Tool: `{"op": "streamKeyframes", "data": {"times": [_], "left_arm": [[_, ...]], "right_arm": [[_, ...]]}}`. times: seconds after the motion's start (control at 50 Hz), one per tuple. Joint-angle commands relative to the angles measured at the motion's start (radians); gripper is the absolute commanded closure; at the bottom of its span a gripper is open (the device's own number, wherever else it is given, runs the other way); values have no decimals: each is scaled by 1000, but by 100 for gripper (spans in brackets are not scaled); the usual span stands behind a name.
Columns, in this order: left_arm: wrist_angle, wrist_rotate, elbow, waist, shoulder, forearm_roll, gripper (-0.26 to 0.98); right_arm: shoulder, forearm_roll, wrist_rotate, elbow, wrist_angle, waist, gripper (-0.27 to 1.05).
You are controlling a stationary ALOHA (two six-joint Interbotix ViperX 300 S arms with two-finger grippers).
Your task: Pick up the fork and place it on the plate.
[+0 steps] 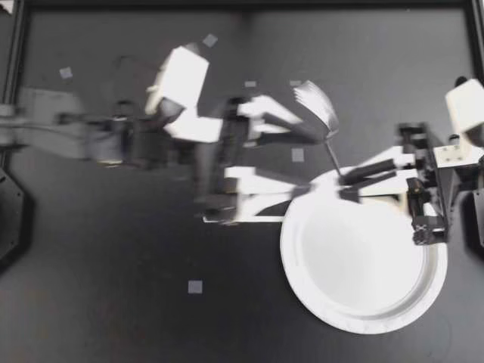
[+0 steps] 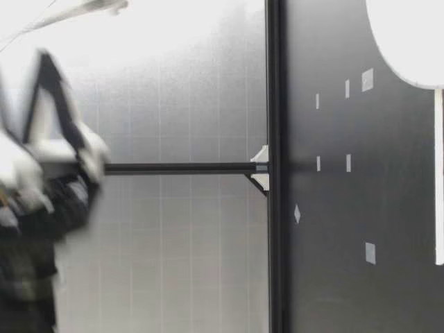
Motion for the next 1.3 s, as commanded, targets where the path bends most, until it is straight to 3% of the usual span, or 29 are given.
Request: {"op": "streamKeyframes", "data": {"times": [0.0, 0.2, 0.32, 0.4, 0.54, 0.7, 1.02, 1.28], "left_arm": [[118, 2, 112, 3, -137, -3, -14], [196, 2, 273, 3, -276, -23, -13], [196, 3, 313, 3, -318, -28, -13], [196, 5, 327, 3, -321, -28, -13], [196, 5, 331, 3, -305, -28, -13], [196, 9, 328, 3, -290, -28, -13], [192, 14, 334, 3, -285, -28, -13], [192, 15, 342, 3, -282, -28, -13]], "right_arm": [[-92, 75, 6, -84, 554, 5, 94], [-195, 342, 8, -34, 775, 80, 94], [-218, 543, 32, 74, 762, 160, 94], [-218, 609, 60, 129, 703, 236, 94], [-207, 606, 130, 160, 692, 293, 94], [-201, 581, 204, 192, 741, 296, 94], [-210, 416, 411, 215, 828, 296, 94], [-230, 410, 477, 235, 874, 295, 94]]}}
